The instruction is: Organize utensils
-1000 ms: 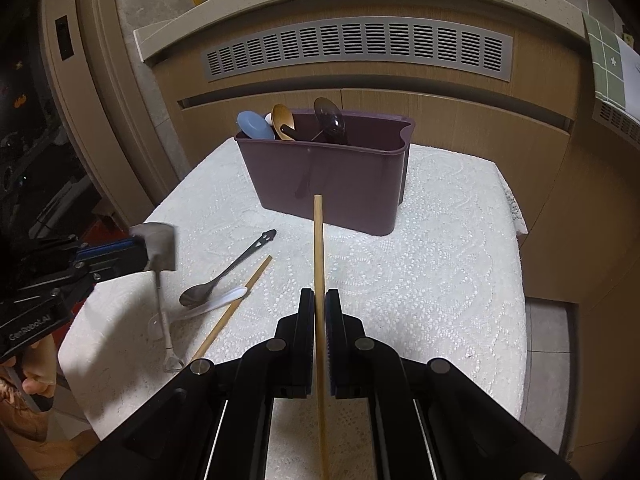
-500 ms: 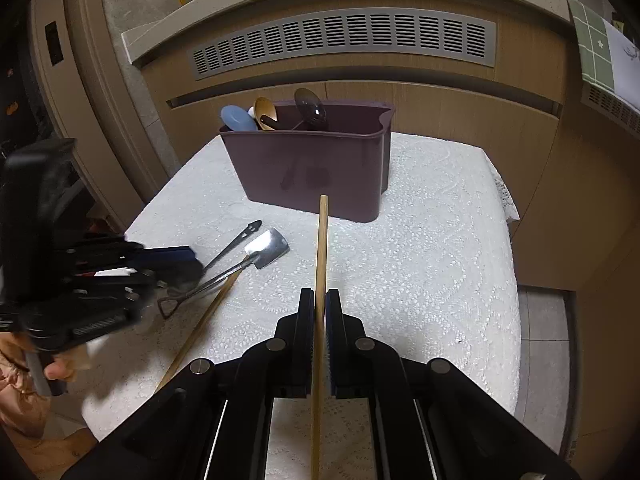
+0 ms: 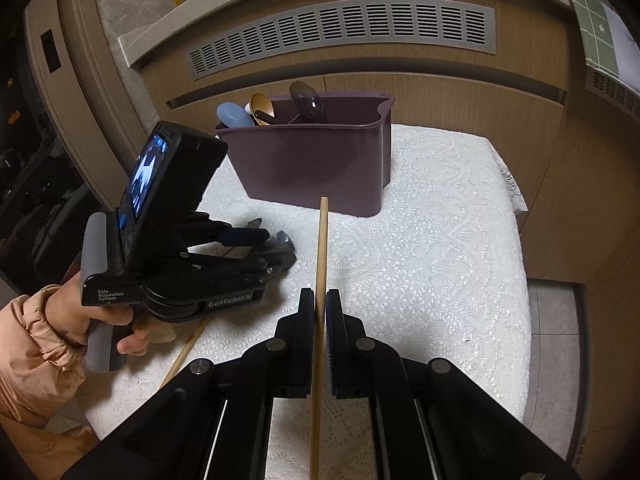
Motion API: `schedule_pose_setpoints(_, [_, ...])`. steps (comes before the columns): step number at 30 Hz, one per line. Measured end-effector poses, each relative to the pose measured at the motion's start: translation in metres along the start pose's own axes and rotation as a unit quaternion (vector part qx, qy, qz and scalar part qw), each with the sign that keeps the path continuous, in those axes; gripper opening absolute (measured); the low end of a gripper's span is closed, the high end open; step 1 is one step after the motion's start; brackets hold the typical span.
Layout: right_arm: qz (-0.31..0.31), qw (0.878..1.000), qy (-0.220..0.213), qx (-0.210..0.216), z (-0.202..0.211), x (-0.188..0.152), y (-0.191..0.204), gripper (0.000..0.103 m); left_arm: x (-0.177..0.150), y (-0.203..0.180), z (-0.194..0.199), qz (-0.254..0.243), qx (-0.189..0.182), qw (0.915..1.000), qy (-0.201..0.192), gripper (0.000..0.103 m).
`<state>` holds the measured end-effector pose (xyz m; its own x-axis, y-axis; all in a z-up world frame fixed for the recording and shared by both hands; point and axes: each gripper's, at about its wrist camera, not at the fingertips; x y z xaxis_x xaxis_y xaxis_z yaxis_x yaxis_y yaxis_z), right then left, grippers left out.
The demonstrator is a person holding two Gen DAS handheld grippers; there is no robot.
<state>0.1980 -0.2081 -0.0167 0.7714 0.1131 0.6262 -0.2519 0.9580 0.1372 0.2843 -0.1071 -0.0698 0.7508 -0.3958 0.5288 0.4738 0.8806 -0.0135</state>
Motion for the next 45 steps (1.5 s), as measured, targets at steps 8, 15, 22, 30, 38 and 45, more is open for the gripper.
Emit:
schedule_pose_setpoints(8, [-0.004,1.000,-0.011,0.002,0.012,0.001,0.000,0.006,-0.024,0.002,0.064,0.020,-0.001,0.9968,-0.078,0.034])
schedule_pose_setpoints(15, [-0.002,0.999,-0.034,0.005,0.028,0.005,0.007,0.006,-0.052,0.023,0.130,0.070,-0.018,0.9826,-0.171,0.010])
schedule_pose_setpoints(22, [0.037,0.999,-0.017,0.007,0.020,0.010,0.019,0.006,-0.036,0.034,0.121,0.082,-0.030,0.9820,-0.168,0.005])
schedule_pose_setpoints(30, [0.060,0.994,0.090,-0.022,-0.057,-0.003,0.021,0.006,-0.043,0.046,0.110,0.097,-0.032,0.9846,-0.142,0.006])
schedule_pose_setpoints(38, [0.056,0.993,0.097,-0.034,-0.070,-0.009,0.016,0.006,-0.043,0.051,0.086,0.114,-0.043,0.9881,-0.095,0.018])
schedule_pose_setpoints(45, [0.015,0.999,0.046,-0.007,-0.028,-0.006,-0.007,0.006,-0.017,0.025,0.048,0.098,-0.051,0.9929,-0.045,0.054])
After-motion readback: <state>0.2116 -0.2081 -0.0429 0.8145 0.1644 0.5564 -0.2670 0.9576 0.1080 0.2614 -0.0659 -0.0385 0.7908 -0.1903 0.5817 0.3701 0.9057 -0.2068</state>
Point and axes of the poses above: each gripper's, at about its wrist camera, not at the fingertips, and z roughly against the way its jaws point, y to its left, x to its top, and after that the axes turned 2 degrees about -x, right-handed
